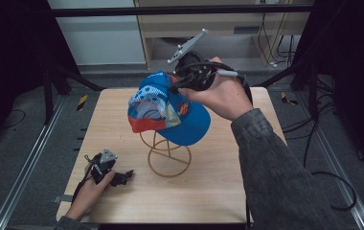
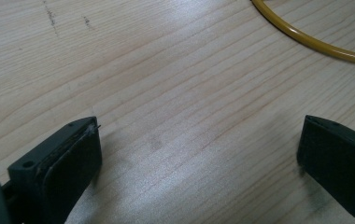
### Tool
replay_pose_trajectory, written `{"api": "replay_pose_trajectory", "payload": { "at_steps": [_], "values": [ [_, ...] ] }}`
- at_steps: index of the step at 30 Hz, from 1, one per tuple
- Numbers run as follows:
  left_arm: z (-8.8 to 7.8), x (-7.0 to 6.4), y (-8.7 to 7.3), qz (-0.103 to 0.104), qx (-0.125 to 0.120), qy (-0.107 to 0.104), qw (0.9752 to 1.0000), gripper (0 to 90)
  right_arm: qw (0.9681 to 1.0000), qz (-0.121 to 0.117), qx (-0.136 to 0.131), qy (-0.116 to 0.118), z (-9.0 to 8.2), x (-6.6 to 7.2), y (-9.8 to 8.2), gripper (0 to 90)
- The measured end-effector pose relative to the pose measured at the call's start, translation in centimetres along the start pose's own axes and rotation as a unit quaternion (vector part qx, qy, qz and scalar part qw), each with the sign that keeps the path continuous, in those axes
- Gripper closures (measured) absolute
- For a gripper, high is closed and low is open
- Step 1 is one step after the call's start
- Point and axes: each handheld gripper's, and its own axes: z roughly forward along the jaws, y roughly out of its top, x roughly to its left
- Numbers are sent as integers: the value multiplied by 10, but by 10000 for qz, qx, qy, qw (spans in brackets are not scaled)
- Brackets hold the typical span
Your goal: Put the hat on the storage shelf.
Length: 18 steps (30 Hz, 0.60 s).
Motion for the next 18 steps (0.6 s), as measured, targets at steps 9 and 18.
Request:
{"api": "replay_pose_trajectory", "payload": {
  "at_steps": [9,18],
  "values": [
    [0,0,0,0,2,-3,10000,0,9999,-4,123,95,18,2,1,900],
    [0,0,0,-1,1,-3,10000,0,9995,26,251,207,37,3,-1,900]
  ]
}}
